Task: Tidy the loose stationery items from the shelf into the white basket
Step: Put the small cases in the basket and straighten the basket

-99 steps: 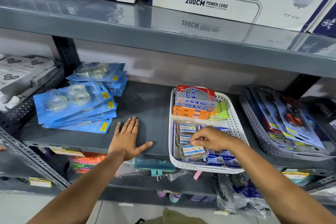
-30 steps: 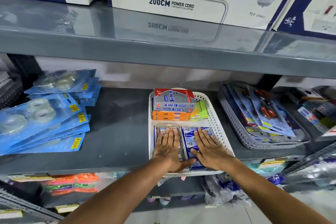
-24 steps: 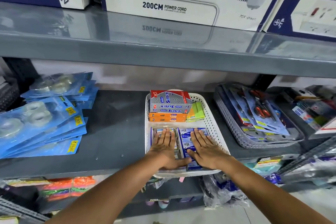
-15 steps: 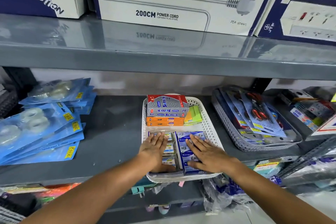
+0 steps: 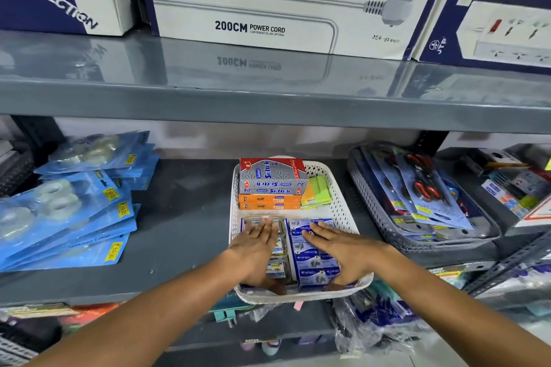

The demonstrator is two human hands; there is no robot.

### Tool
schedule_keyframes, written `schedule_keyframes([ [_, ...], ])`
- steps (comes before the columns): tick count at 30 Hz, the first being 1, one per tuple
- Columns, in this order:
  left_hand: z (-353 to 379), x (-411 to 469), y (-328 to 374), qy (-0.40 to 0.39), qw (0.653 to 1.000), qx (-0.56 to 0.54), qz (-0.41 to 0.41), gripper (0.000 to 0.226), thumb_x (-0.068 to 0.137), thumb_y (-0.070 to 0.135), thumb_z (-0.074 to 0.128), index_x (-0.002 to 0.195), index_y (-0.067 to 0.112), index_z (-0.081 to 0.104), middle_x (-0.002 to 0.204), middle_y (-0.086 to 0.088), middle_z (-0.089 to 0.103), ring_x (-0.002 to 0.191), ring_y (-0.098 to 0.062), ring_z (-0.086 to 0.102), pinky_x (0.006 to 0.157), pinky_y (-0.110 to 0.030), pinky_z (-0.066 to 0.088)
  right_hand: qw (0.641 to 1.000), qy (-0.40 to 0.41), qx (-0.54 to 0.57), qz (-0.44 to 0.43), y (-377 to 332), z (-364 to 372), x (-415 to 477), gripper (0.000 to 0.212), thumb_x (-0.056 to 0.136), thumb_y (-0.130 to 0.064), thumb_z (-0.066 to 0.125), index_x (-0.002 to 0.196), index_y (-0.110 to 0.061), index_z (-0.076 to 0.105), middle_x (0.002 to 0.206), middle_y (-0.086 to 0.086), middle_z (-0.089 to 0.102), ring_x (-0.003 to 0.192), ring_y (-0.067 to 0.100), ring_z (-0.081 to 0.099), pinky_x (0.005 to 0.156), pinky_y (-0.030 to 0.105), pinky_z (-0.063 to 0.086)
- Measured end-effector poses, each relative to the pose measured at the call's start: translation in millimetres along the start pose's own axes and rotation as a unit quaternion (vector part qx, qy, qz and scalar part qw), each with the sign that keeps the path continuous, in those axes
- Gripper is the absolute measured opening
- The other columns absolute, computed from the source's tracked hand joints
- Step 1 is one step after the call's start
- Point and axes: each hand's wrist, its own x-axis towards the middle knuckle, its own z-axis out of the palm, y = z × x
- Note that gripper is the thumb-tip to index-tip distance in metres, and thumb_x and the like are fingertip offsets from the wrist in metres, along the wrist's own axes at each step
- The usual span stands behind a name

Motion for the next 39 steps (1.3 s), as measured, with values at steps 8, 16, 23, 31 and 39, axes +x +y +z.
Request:
schedule_keyframes([
  [8,5.4,4.3,-3.7,0.0,1.0,0.009,0.009,0.105,0.088,0.07,0.035,0.147,0.004,-0.02,0.156,-0.013,-0.024,0.145,-0.028,-0.018,0.118,-0.04,-0.009,0.998,0.05,-0.042,0.0,0.5,4.3,7.1,0.117,0.067,-0.063,0.067,0.151,-0.024,-0.004,0.159,0.008,-0.016,0.148,0.025,-0.009,0.12,0.036,0.001],
  [16,0.3,28.0,-20.0,0.002,1.0,0.002,0.01,0.122,0.074,0.086,0.033,0.148,0.004,-0.016,0.158,-0.014,-0.02,0.146,-0.028,-0.014,0.118,-0.039,-0.005,0.996,0.076,-0.055,0.011,8.4,-10.2,21.9,0.118,0.065,-0.064,0.069,0.152,-0.021,0.002,0.161,0.008,-0.005,0.148,0.027,0.003,0.12,0.035,0.008],
  [23,8.7,28.7,-20.0,0.02,1.0,0.009,0.006,0.122,0.072,0.088,0.027,0.148,0.005,-0.019,0.157,-0.013,-0.023,0.145,-0.027,-0.017,0.116,-0.036,-0.008,0.997,0.066,-0.021,0.023,16.8,-6.5,35.9,0.121,0.063,-0.061,0.069,0.152,-0.022,-0.004,0.16,0.006,-0.014,0.148,0.024,-0.007,0.119,0.034,0.003],
  [31,7.1,3.7,-38.6,0.292,0.908,-0.296,-0.053,0.093,0.081,0.074,0.037,0.153,0.026,0.003,0.158,0.008,-0.004,0.145,-0.013,-0.002,0.118,-0.032,0.005,0.912,0.278,0.303,0.006,18.7,-9.8,-4.1,0.1,0.068,-0.08,0.051,0.149,-0.029,0.022,0.158,-0.009,0.017,0.144,0.005,0.017,0.119,0.032,0.019],
  [39,65.8,-14.5,-7.8,0.28,0.389,-0.878,0.006,0.081,0.07,0.069,0.068,0.134,0.023,0.052,0.137,-0.011,0.056,0.125,-0.032,0.053,0.106,-0.053,0.04,0.662,0.319,0.663,0.139,12.8,50.1,-13.9,0.055,0.082,-0.077,0.03,0.129,-0.053,0.048,0.142,-0.022,0.046,0.134,0.004,0.04,0.118,0.039,0.022],
])
